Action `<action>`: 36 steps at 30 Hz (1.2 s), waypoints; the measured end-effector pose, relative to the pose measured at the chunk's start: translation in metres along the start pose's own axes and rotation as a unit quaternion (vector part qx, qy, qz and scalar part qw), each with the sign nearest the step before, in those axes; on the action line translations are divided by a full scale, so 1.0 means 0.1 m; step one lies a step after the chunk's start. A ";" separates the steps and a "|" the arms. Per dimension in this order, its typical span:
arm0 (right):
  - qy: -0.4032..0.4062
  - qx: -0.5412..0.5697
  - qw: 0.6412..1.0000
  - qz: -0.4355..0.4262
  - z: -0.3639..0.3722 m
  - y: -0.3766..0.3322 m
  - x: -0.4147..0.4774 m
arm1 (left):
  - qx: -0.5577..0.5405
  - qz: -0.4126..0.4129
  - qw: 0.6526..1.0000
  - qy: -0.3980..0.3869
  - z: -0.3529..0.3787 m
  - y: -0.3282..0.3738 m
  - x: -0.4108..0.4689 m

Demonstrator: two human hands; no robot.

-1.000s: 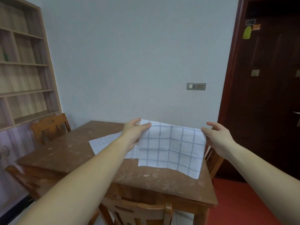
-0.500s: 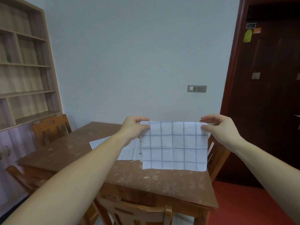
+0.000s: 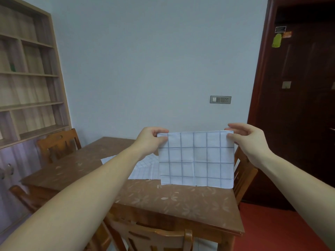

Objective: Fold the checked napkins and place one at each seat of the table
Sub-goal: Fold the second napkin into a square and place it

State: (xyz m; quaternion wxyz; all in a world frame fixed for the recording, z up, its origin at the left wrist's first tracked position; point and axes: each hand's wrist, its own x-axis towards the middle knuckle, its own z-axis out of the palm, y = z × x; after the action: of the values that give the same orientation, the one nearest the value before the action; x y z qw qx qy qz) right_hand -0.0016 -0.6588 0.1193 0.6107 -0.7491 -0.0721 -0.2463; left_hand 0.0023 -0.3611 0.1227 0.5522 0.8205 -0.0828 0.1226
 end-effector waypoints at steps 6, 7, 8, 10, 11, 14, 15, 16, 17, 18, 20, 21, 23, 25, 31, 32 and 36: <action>-0.012 -0.061 0.997 -0.047 -0.05 -0.10 0.02 | 0.006 0.000 1.000 0.011 -0.03 -0.01 0.01; -0.015 -0.076 0.995 -0.055 -0.06 -0.11 0.01 | 0.003 -0.002 1.000 0.011 -0.04 -0.02 0.01; -0.020 -0.100 0.992 -0.068 -0.06 -0.12 0.01 | -0.002 -0.003 1.000 0.011 -0.04 -0.02 0.01; -0.032 -0.160 0.982 -0.096 -0.08 -0.15 -0.01 | -0.007 -0.008 1.000 0.012 -0.05 -0.02 0.01; -0.037 -0.186 0.976 -0.109 -0.08 -0.16 -0.01 | -0.007 -0.013 1.000 0.012 -0.06 -0.02 0.01; -0.052 -0.248 0.957 -0.142 -0.10 -0.19 -0.03 | 0.005 -0.019 1.000 0.008 -0.08 -0.02 0.01; -0.056 -0.264 0.952 -0.147 -0.10 -0.20 -0.03 | 0.014 -0.017 1.000 0.006 -0.09 -0.01 0.01; -0.059 -0.277 0.947 -0.149 -0.10 -0.21 -0.03 | 0.022 -0.013 1.000 0.004 -0.09 0.00 0.01; -0.061 -0.287 0.944 -0.150 -0.10 -0.22 -0.03 | 0.035 -0.008 0.999 0.001 -0.10 0.00 0.02; -0.063 -0.295 0.941 -0.152 -0.10 -0.23 -0.03 | 0.049 -0.001 0.999 -0.004 -0.10 -0.01 0.03; -0.068 -0.313 0.935 -0.155 -0.12 -0.24 -0.03 | 0.082 0.009 0.997 -0.010 -0.10 -0.01 0.02; -0.074 -0.324 0.930 -0.158 -0.13 -0.25 -0.03 | 0.098 0.011 0.995 -0.012 -0.11 0.01 0.01; -0.085 -0.340 0.922 -0.163 -0.16 -0.26 -0.03 | 0.111 0.020 0.994 -0.015 -0.12 0.02 0.00; -0.090 -0.342 0.921 -0.162 -0.19 -0.27 -0.02 | 0.110 0.026 0.993 -0.020 -0.13 0.03 0.00; -0.117 -0.342 0.924 -0.122 -0.26 -0.27 0.03 | 0.069 0.016 0.997 -0.032 -0.11 0.06 0.03; -0.122 -0.325 0.931 -0.110 -0.26 -0.27 0.03 | 0.056 0.009 0.998 -0.039 -0.11 0.07 0.03; -0.088 -0.189 0.973 -0.097 -0.14 -0.38 0.00 | 0.189 -0.010 0.976 -0.110 -0.14 0.06 0.01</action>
State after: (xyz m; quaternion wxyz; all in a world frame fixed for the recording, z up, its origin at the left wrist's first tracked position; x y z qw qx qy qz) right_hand -0.0211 -0.6624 0.1549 0.4222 -0.8594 -0.1497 -0.2464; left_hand -0.0002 -0.3502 0.1336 0.3758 0.9194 -0.1097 0.0395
